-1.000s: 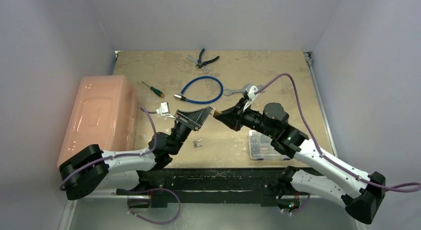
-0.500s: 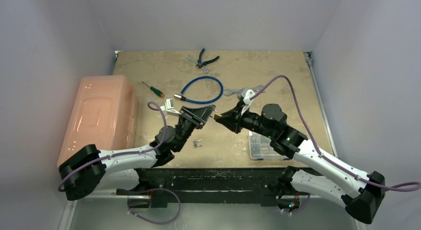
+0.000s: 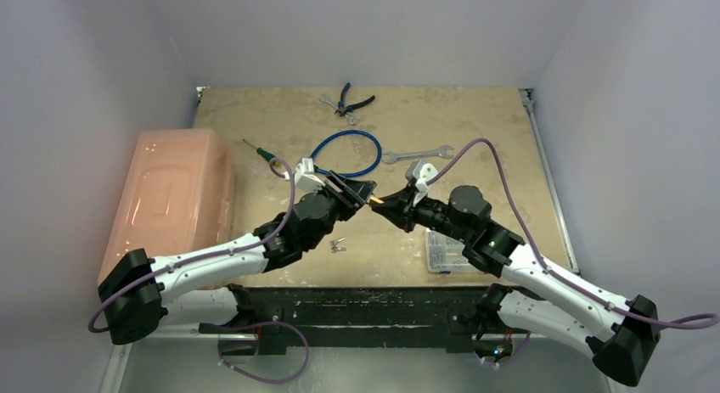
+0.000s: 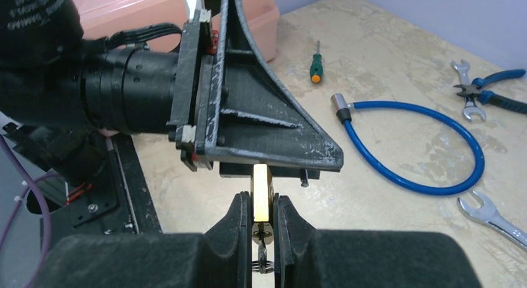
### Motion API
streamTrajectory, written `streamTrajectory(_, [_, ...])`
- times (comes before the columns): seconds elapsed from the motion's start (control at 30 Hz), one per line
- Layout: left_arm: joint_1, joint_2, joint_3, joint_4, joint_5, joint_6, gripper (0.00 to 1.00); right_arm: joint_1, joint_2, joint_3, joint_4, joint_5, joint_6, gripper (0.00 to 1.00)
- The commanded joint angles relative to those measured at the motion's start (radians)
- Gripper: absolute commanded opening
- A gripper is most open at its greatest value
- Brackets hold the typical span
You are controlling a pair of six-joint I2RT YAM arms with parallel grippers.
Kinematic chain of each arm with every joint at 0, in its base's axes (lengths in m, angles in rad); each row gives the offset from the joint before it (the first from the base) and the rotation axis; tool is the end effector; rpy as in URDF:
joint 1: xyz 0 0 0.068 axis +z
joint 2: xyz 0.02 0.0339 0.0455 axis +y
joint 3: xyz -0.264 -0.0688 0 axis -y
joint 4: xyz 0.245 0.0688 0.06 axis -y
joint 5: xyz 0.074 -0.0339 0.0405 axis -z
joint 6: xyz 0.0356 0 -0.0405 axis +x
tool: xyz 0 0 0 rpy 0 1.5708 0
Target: Unlock with the key
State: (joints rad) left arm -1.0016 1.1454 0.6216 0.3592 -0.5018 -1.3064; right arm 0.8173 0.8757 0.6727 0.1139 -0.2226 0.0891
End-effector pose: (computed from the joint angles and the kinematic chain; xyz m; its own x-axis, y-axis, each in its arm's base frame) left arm 0.1529 -0.2073 0.2661 -0.4891 -0.8058 -0.3339 0.0409 0.3612 -0.9316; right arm 0.1388 0.1595 0.3159 -0.1373 -0.0195 -0.9903 -0.8529 0.5107 0.1082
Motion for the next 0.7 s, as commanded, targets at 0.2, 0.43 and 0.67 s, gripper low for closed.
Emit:
streamTrajectory(0.2, [0.064, -0.048, 0.113, -0.358, 0.011, 0.063, 0.55, 0.006, -0.098, -0.077, 0.21, -0.044, -0.071, 0.0])
streamTrajectory(0.43, [0.121, 0.011, 0.118, -0.326, 0.179, 0.117, 0.56, 0.012, -0.12, -0.1, 0.247, -0.062, -0.078, 0.0])
streamTrajectory(0.67, [0.165, 0.016, 0.108, -0.276, 0.301, 0.173, 0.56, 0.017, -0.109, -0.097, 0.23, -0.03, -0.064, 0.0])
